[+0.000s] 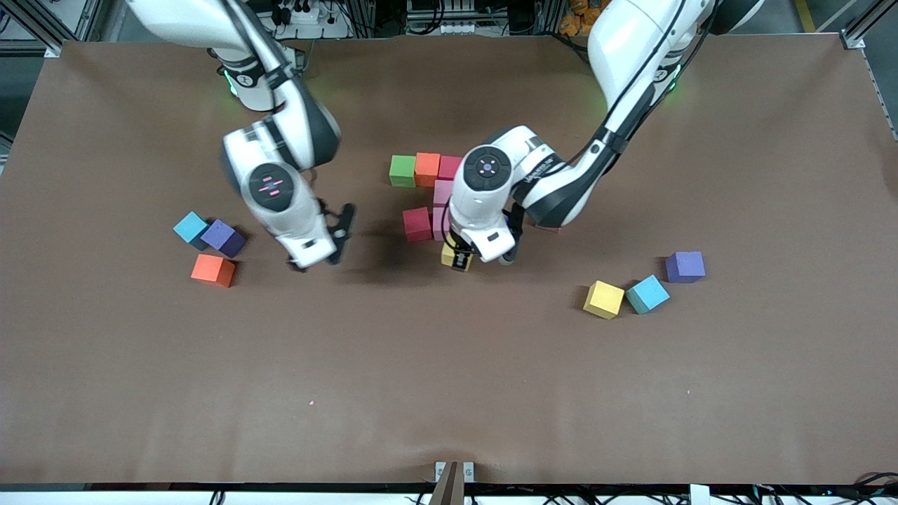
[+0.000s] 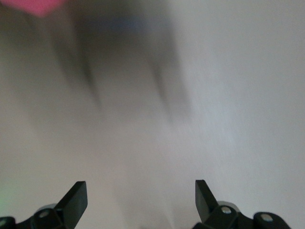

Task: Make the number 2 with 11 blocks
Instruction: 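Carry yellow with the left gripper while the right gripper reaches orange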

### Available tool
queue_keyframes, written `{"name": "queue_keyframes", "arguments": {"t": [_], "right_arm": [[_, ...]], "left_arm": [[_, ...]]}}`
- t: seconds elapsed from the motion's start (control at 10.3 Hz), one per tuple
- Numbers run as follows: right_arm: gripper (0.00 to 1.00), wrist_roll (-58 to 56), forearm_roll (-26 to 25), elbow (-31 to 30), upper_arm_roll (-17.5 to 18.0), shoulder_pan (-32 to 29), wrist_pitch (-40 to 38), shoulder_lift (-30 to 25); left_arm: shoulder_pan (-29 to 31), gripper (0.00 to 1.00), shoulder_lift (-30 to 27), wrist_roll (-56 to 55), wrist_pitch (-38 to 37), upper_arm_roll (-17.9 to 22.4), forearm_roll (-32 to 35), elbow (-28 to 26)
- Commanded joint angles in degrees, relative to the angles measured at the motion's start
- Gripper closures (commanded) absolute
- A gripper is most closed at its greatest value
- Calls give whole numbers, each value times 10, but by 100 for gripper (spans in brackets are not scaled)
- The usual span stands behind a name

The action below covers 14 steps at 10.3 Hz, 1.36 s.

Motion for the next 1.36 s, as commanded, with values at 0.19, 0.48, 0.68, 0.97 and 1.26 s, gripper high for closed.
{"name": "queue_keyframes", "arguments": {"t": [0.19,0.48,0.68,0.97,1.26], "right_arm": [[0,-231,12,-49,-33,-128,81,-5],[0,-323,12,-20,-31,-195,108,43],[0,-383,23,-19,-30,-232,145,85],[0,-422,44,-24,-22,-248,147,96],[0,-422,60,-29,-21,-246,157,102]], "left_arm": [[-63,91,68,-101,-17,7,-17,113],[-106,91,92,-159,-15,7,-17,140],[-130,91,104,-191,-11,8,-17,148],[-158,90,132,-218,-1,23,-17,180],[-181,89,143,-233,17,40,-17,181]]}}
